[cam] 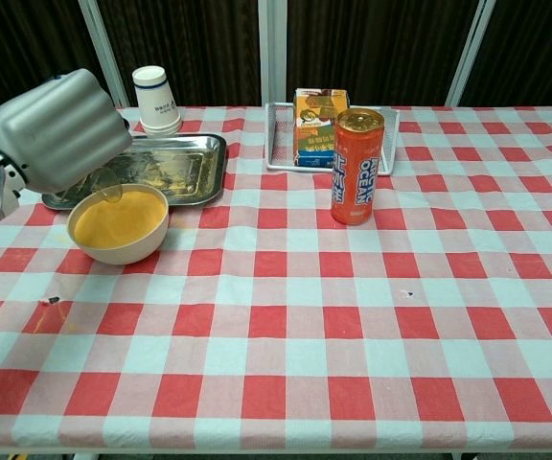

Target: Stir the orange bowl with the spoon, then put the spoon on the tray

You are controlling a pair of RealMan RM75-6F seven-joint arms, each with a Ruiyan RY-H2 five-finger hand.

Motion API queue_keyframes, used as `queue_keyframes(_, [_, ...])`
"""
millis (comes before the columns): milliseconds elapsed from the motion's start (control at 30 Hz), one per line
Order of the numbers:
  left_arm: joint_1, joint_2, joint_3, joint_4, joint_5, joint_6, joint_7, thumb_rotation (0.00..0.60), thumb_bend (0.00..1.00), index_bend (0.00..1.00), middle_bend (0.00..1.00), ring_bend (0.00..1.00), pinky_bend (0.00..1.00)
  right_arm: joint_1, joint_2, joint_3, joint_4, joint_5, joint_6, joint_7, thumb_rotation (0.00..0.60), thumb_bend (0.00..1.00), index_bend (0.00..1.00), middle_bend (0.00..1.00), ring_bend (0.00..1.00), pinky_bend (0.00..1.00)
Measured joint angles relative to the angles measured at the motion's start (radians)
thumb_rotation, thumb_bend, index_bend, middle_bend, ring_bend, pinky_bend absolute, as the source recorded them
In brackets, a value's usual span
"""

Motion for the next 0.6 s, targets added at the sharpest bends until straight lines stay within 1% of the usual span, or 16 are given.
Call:
queue_keyframes(100, [0.005, -0.002, -0.007, 0.009, 0.004, 0.0, -0.018, 0.6, 0.43, 0.71, 0.89, 0.84, 0.92, 0.002, -0.001, 0.001, -0.001, -0.002, -0.001, -0.003, 0.6, 0.1, 0.0, 0.02, 0.0, 0.0])
queue_keyframes(167, [0.009, -0.006, -0.009, 0.014, 0.003, -0.001, -0.008, 0.6, 0.43, 0.71, 0.89, 0.84, 0.92, 0.003, -0.001, 0.001, -0.002, -0.003, -0.001, -0.005, 0.6, 0.1, 0.0, 0.02, 0.0, 0.0])
queue_keyframes(233, [0.014, -0.009, -0.012, 0.013, -0.006, -0.001, 0.017, 0.6, 0.43, 0.71, 0.89, 0.84, 0.92, 0.004, -0.001, 0.001, -0.003, -0.003, -0.002, -0.007, 0.6, 0.1, 0.0, 0.02, 0.0, 0.0])
queue_keyframes(400, [0.028, -0.013, -0.04, -0.029, -0.079, -0.012, 0.102, 0.6, 0.43, 0.72, 0.89, 0.84, 0.92, 0.003, 0.001, 0.001, -0.005, -0.002, -0.001, -0.008, 0.6, 0.1, 0.0, 0.02, 0.0, 0.0])
queue_keyframes(500, [0.027, -0.006, -0.045, -0.039, -0.08, -0.017, 0.068, 0.6, 0.43, 0.73, 0.89, 0.84, 0.92, 0.001, 0.001, 0.002, -0.005, 0.002, -0.001, -0.009, 0.6, 0.1, 0.0, 0.02, 0.0, 0.0])
queue_keyframes(600, [0.024, 0.005, -0.049, -0.035, -0.053, -0.02, -0.02, 0.6, 0.43, 0.73, 0.89, 0.84, 0.92, 0.003, 0.0, 0.001, -0.006, 0.001, -0.004, -0.008, 0.6, 0.1, 0.0, 0.02, 0.0, 0.0])
